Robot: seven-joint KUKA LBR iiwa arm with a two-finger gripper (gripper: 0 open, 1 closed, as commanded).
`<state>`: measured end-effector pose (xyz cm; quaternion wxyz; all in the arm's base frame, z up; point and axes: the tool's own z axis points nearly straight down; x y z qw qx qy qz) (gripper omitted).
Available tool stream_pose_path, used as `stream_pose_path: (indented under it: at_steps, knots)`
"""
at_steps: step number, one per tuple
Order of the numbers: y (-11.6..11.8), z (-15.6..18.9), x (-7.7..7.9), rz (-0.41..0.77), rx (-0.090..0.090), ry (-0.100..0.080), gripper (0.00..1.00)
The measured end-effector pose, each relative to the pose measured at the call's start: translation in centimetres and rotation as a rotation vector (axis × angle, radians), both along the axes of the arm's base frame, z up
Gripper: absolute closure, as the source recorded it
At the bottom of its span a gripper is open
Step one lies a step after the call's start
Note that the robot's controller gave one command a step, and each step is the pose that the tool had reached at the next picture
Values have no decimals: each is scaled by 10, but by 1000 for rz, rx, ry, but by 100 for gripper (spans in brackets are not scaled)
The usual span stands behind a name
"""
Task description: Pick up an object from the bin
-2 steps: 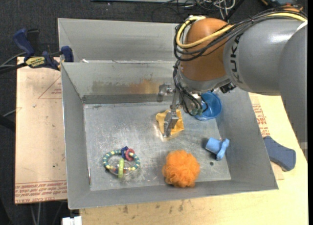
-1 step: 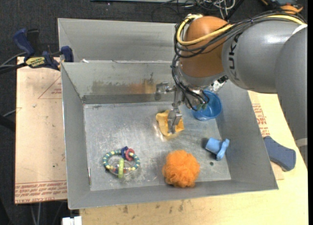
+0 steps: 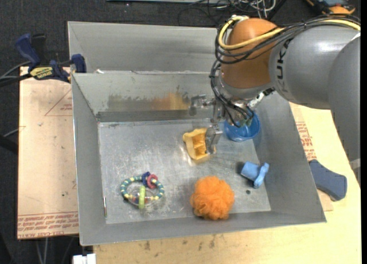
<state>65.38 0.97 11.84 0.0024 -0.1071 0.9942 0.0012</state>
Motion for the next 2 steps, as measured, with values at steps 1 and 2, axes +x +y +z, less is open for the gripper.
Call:
stream_pose_path:
  at_steps: [1, 2]
  knots:
    - [11, -42, -5, 451, -8, -10, 100]
    - [11, -42, -5, 451, -8, -10, 100]
